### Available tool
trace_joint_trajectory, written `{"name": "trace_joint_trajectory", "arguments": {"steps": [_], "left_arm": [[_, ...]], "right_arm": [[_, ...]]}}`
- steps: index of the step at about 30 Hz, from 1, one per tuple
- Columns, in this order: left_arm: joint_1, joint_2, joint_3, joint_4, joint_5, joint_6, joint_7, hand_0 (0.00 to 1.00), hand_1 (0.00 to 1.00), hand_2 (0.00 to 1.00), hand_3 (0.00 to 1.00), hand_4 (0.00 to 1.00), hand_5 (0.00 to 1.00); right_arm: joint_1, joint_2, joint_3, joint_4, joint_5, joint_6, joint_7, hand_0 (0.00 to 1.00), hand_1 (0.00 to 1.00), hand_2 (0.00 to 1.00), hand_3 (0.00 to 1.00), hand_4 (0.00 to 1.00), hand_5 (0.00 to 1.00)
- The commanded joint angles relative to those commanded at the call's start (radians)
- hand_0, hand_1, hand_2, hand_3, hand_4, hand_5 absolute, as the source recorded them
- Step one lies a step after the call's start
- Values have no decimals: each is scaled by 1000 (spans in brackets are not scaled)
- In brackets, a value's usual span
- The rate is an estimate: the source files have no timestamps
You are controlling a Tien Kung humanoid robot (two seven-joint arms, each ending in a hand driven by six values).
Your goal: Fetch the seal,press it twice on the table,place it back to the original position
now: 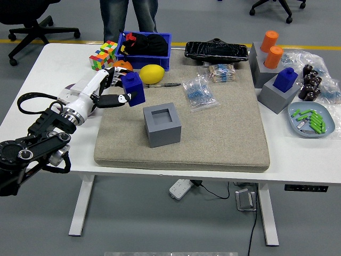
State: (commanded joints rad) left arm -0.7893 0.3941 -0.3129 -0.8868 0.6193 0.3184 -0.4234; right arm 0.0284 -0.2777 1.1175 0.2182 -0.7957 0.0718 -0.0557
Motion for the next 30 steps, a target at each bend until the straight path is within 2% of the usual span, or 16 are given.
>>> {"name": "trace_joint_trajectory", "arguments": {"steps": [4, 13, 20, 30], "left_arm": [[26, -11, 19, 68, -31, -3, -4, 637, 507, 475, 593, 584, 2], [80, -75, 30, 169, -102, -9, -17, 634, 508, 478, 593, 588, 2], [96, -98, 61, 200, -141, -4, -31, 633, 510, 479, 592, 591, 2], [101, -109, 87, 207, -152, -2, -33, 632, 510, 479, 592, 594, 2]], "right_arm": [[0, -1, -4, 0, 1, 0, 0, 722, 681, 646, 614, 717, 517], [11, -2, -22, 1, 7, -1, -1, 722, 681, 647, 615, 717, 516], [12, -5, -36, 0, 11, 0, -2, 722, 681, 647, 614, 717, 517], [11, -5, -53, 0, 15, 0, -3, 721, 681, 647, 614, 717, 517]]}}
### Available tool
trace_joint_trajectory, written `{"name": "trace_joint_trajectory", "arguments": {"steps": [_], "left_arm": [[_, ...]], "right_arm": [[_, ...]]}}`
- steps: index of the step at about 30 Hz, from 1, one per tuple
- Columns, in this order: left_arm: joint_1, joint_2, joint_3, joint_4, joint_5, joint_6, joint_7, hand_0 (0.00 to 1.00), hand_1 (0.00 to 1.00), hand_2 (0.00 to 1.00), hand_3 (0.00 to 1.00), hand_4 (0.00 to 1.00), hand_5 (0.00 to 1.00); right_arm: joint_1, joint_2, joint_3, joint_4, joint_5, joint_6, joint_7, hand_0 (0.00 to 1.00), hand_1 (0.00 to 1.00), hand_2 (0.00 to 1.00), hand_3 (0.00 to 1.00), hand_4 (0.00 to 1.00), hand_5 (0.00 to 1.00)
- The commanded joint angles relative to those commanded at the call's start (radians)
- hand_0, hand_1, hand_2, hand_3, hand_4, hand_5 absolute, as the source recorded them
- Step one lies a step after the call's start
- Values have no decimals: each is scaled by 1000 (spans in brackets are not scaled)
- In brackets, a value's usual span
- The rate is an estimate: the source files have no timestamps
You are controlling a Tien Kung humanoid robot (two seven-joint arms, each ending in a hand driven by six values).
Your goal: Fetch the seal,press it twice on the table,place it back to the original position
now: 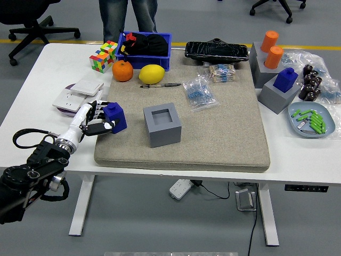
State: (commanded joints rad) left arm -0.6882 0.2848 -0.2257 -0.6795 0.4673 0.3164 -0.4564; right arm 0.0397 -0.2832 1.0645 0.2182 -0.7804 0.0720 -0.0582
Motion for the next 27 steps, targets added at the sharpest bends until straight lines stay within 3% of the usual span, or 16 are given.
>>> {"name": "trace_joint_trajectory", "arguments": {"steps": [27], "left_arm": [[-10, -7, 27, -3, -2, -4, 5, 629, 509, 479, 590, 620, 2]], "right_arm": [[-4, 1, -2, -1, -1, -1, 0, 721, 681, 647, 614, 717, 516]]}}
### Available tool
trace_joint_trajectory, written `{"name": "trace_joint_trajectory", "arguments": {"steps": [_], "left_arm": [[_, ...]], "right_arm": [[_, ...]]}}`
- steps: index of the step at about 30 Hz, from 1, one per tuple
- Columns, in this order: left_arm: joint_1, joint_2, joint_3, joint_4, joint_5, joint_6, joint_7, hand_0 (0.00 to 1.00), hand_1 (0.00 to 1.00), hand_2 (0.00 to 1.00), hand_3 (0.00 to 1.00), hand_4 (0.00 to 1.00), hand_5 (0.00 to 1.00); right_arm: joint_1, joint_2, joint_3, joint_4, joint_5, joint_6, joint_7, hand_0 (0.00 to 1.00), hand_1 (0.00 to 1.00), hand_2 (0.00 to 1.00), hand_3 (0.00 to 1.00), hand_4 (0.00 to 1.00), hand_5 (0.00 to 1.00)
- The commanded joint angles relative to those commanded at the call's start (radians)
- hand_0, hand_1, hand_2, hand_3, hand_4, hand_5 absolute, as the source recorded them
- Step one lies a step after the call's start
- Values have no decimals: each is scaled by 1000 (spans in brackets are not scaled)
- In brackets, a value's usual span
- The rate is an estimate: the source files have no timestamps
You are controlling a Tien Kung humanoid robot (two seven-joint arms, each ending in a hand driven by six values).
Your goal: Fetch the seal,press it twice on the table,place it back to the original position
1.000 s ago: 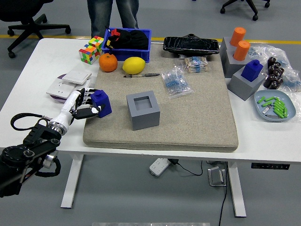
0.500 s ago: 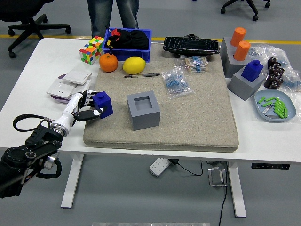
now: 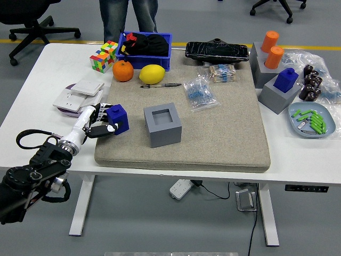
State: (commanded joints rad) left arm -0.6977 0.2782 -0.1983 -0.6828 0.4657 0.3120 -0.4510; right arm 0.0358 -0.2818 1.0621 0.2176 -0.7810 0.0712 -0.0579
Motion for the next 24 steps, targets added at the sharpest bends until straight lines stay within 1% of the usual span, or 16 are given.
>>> {"name": "trace_joint_trajectory", "arguments": {"steps": [6, 10, 14, 15, 17, 19, 21, 24], "left_arm": [[-11, 7, 4, -9, 1, -2, 5, 628, 509, 479, 590, 624, 2], [-31, 21, 4, -33, 18, -2, 11, 628, 509, 479, 590, 626, 2], [-62, 47, -10, -75, 55, 0, 17, 628, 509, 479, 590, 626, 2], [-73, 56, -19, -93, 70, 1, 19, 627, 509, 479, 590, 629, 2], [-85, 67, -31, -117, 84, 2, 22, 627, 509, 479, 590, 629, 2], [-99, 79, -48, -153, 102, 3, 24, 627, 509, 479, 590, 629, 2], [-115, 89, -58, -192, 107, 4, 25, 627, 509, 479, 590, 630, 2], [-131, 90, -58, -234, 108, 5, 23, 627, 509, 479, 590, 630, 2]], "right_arm": [[-1, 0, 9, 0, -1, -1, 0, 721, 681, 647, 614, 717, 516], [-3, 2, 17, 0, -3, 0, 0, 721, 681, 647, 614, 717, 516], [-5, 1, 26, 0, -5, -1, 0, 721, 681, 647, 614, 717, 516], [-5, 1, 28, 0, -6, -1, 1, 721, 681, 647, 614, 717, 516], [-6, 1, 31, 0, -6, -2, 1, 721, 681, 647, 614, 717, 516], [-9, 1, 33, 0, -7, -1, 1, 721, 681, 647, 614, 717, 516], [-9, 0, 35, 0, -8, -1, 0, 721, 681, 647, 614, 717, 516], [-8, -1, 40, 0, -10, -1, 0, 721, 681, 647, 614, 717, 516]]}}
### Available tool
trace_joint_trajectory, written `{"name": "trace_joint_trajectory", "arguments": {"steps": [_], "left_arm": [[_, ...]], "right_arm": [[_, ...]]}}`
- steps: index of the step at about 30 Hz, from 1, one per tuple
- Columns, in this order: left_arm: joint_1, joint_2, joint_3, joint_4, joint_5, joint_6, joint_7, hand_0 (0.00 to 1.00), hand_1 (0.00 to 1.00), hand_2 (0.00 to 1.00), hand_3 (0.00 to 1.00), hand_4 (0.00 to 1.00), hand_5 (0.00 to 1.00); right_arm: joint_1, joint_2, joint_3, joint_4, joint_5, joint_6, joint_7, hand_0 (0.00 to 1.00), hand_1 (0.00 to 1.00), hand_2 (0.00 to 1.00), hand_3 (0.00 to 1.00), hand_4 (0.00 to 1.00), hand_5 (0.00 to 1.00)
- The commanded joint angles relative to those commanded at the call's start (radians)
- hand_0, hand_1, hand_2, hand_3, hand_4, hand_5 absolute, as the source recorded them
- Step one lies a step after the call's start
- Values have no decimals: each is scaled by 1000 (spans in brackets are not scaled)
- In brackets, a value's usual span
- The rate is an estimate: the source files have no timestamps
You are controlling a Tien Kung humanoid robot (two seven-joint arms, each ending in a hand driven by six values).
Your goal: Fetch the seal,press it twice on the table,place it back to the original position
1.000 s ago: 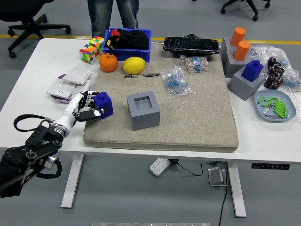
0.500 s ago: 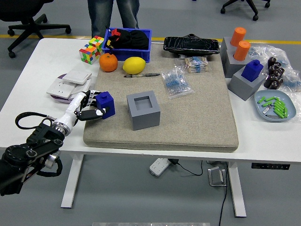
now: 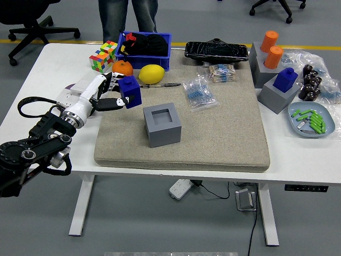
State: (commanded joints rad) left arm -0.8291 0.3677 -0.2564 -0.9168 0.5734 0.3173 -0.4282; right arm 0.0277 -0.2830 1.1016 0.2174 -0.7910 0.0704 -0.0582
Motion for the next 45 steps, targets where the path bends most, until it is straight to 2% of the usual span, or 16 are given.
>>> {"name": "trace_joint_trajectory", "arguments": {"steps": [8, 14, 18, 32, 45], "left_arm": [[-14, -32, 33, -49, 2, -2, 1, 626, 509, 479, 590, 630, 2], [-15, -70, 68, -25, -7, -4, 1, 625, 510, 480, 590, 631, 2], [-16, -85, 86, -8, -14, -6, 2, 624, 510, 481, 591, 631, 2], [-19, -99, 106, 10, -22, -4, 0, 624, 510, 481, 591, 631, 2], [-21, -100, 119, 8, -26, -10, 1, 623, 511, 481, 591, 634, 2]], "right_arm": [[1, 2, 3, 1, 0, 0, 0, 721, 681, 647, 615, 717, 516], [2, 3, 1, 1, 0, 1, 0, 721, 682, 647, 614, 716, 515], [3, 1, 0, 2, 0, 1, 0, 721, 681, 647, 614, 717, 515], [6, 0, -1, 2, 1, 1, 0, 721, 681, 647, 614, 717, 514], [5, 0, -3, 1, 1, 1, 0, 721, 681, 647, 614, 717, 514]]}}
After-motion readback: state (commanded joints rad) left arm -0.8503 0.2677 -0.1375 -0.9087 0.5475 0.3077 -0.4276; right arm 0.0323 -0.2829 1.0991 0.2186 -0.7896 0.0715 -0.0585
